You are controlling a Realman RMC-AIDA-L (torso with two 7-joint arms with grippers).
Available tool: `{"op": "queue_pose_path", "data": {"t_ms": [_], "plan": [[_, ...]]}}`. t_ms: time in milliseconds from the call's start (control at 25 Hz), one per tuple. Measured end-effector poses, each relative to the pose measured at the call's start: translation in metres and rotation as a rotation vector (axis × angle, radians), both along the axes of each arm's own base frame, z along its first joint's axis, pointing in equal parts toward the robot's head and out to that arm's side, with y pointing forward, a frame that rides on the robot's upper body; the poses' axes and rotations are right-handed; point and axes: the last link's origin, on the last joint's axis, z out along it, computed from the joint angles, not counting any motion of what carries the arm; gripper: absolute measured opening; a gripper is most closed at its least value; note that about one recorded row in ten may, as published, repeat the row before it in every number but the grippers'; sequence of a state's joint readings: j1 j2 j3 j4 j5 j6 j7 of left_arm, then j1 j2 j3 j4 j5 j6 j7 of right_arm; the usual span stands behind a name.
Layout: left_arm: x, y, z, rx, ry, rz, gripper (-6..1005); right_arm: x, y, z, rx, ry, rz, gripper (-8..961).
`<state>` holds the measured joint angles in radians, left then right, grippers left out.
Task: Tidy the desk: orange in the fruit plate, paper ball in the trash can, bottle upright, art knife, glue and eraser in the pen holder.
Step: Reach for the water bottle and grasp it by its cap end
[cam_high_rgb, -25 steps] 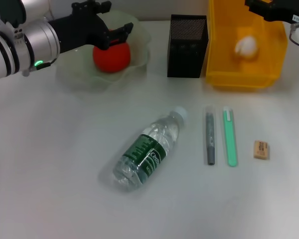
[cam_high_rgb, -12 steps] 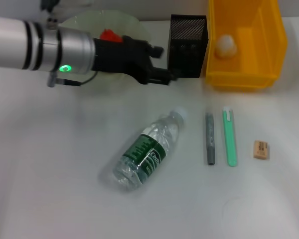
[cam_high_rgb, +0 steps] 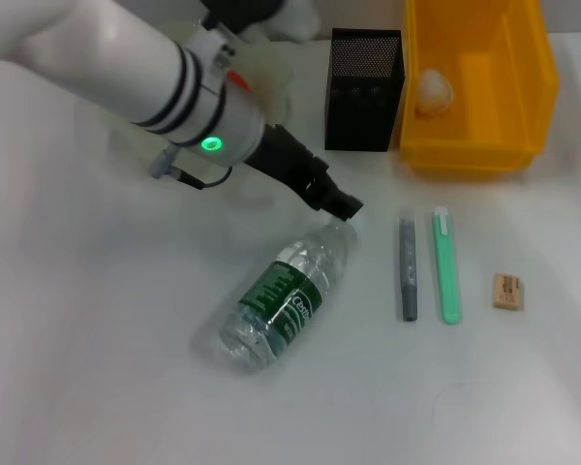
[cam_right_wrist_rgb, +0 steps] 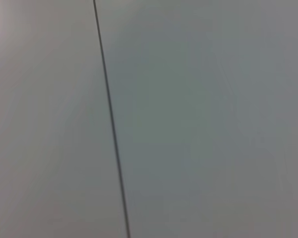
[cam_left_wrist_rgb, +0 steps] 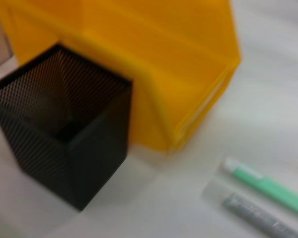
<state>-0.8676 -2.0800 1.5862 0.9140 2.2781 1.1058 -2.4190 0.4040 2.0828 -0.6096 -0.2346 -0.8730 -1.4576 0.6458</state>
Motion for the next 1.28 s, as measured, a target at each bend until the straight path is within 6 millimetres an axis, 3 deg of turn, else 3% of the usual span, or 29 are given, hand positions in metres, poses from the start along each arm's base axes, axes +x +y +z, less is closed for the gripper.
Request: {"op": "queue_pose_path", "data": {"t_ms": [200, 640, 1280], "plan": [[0.001, 0.0, -0.011, 0.026, 0.078, 0.018, 712, 0.003, -0.002, 0.002, 0.01, 0.001, -0.007, 618], [0.011, -0.008, -0.02, -0.022, 0.015, 0.094, 711, 0.004, -0.002, 0.001, 0.008, -0.013, -0.015, 617], [0.003, -0.011, -0.039, 0.026, 0.044, 0.086, 710, 0.013, -0.015, -0.006, -0.01, -0.001, -0.044, 618]]}}
